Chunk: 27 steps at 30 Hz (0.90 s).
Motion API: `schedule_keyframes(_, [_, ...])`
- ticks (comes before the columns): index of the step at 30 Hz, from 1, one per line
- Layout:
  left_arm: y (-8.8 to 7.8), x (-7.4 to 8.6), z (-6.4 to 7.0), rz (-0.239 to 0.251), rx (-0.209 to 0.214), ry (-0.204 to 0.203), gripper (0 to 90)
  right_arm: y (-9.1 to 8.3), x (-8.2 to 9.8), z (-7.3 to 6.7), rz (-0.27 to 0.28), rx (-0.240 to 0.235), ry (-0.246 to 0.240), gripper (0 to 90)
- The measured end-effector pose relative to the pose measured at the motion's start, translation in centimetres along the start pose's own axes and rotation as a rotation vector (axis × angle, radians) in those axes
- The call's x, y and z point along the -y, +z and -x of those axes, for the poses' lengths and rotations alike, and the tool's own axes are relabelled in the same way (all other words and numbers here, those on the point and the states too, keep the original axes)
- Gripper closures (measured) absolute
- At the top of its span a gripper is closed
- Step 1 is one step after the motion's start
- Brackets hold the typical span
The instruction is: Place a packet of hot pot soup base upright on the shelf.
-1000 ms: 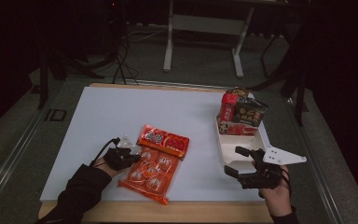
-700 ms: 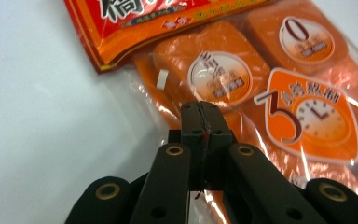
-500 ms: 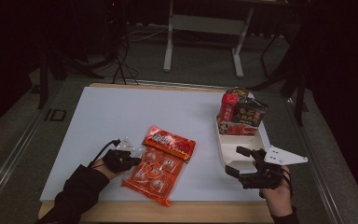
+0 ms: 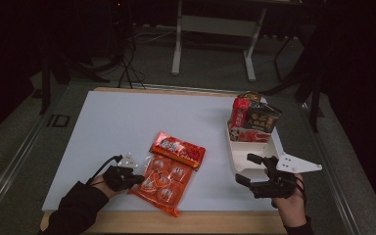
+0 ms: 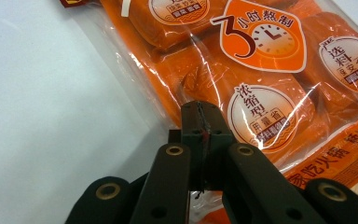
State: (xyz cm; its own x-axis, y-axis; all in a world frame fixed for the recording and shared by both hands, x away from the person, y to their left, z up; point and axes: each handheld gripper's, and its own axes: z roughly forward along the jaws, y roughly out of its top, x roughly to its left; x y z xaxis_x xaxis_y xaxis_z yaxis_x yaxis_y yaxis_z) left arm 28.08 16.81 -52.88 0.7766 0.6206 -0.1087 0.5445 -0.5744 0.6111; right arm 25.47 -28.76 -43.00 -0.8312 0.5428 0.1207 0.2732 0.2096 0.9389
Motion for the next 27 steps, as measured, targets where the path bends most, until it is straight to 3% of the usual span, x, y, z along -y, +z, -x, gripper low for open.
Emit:
schedule_keyframes(5, [0.3,-0.2,0.4,0.003,0.019,-0.008,90.0,0.1,0.0,0.0,0.000,-0.002,-0.001,14.9])
schedule_keyframes(11, [1.7,-1.4,1.7,0.026,0.077,-0.002,90.0,0.1,0.0,-0.1,0.000,-0.003,-0.002,14.9])
schedule_keyframes(17, [2.5,-2.3,2.7,0.032,0.096,0.001,90.0,0.0,0.1,0.1,0.001,-0.003,0.002,14.9])
schedule_keyframes(27, [3.7,-3.6,3.9,0.038,0.138,0.035,90.0,0.0,0.1,0.0,0.000,-0.004,-0.003,14.9])
